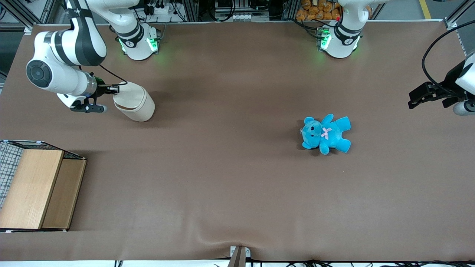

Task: Open trash can with right arm
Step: 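Pull the lid edge with the right gripper to swing it open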

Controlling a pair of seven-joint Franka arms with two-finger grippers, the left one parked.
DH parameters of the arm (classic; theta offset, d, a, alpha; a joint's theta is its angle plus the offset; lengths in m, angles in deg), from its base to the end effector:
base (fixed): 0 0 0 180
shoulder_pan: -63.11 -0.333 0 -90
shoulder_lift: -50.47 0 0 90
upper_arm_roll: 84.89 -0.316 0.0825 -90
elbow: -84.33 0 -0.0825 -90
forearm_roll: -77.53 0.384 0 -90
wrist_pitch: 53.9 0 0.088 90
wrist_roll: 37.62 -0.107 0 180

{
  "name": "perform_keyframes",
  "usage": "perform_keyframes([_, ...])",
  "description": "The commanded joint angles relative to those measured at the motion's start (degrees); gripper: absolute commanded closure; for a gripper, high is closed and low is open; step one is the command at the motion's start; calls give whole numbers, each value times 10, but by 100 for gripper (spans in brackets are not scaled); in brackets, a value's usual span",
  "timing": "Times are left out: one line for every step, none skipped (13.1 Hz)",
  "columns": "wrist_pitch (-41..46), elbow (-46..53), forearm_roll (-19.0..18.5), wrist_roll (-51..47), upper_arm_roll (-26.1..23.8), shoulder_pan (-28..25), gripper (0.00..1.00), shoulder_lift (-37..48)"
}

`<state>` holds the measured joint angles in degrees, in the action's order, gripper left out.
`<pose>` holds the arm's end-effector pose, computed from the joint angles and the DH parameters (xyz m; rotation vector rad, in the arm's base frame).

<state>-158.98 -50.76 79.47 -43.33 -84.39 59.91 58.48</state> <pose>0.4347 0.0232 0.3596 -3.0783 0.1037 0.6007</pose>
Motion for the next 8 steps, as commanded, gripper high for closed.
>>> perform_keyframes([62,63,4,-42,-24,-4,90,-1])
perform_keyframes([80,86,4,-47,-25,-4,70,-3])
perform_keyframes([98,114,4,-47,-25,-4,34,-6])
perform_keyframes([111,136,4,-47,-24,-3,0,-12])
perform_keyframes([122,156,3,-47,-24,-4,0,-18])
perform_keyframes([133,177,3,-44,-24,-4,0,-20])
perform_keyframes([143,204,3,-41,-24,-4,0,-28])
perform_keyframes([152,237,3,-38,-24,-3,0,-35])
